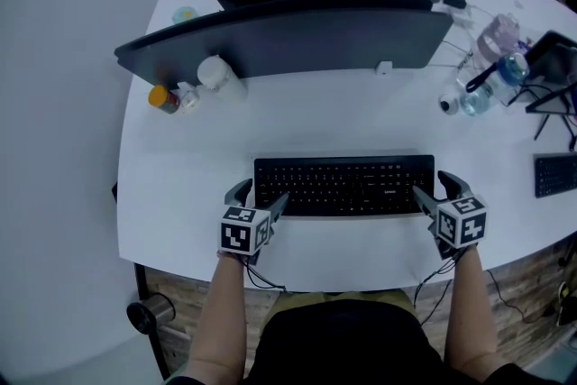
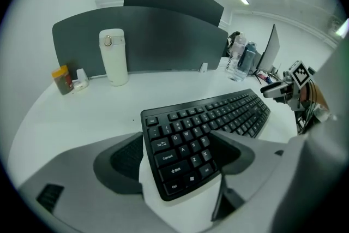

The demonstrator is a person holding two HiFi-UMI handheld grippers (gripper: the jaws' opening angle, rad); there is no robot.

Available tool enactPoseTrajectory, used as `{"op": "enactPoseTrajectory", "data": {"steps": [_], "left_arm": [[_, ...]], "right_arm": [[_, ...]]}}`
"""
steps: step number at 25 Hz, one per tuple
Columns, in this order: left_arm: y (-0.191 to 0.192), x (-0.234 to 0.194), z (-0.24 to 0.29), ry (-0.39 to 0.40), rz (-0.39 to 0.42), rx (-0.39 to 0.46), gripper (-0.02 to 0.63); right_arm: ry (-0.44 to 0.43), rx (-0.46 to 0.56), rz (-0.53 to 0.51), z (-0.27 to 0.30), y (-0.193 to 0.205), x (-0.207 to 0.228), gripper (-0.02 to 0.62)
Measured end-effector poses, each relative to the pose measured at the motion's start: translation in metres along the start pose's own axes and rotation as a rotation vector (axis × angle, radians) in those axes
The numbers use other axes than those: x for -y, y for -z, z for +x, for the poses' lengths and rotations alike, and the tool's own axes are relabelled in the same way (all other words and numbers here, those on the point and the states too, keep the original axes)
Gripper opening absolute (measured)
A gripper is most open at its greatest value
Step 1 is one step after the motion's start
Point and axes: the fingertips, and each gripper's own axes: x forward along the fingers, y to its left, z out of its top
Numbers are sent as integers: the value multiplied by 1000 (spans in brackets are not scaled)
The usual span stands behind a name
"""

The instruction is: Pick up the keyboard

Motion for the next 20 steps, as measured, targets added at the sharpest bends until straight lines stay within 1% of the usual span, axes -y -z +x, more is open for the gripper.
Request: {"op": "enactPoseTrajectory", "data": {"steps": [8,17,20], "left_arm": [[14,-9,8,-6,-46,-61,380],[19,-13,13,24,-79,-95,390],[22,-12,15,39,-110,-112,390]], "right_arm": [[1,-19,31,7,7,6,287],[7,-67,69,17,23,15,287],[-6,-83,107,21,32,16,288]]}}
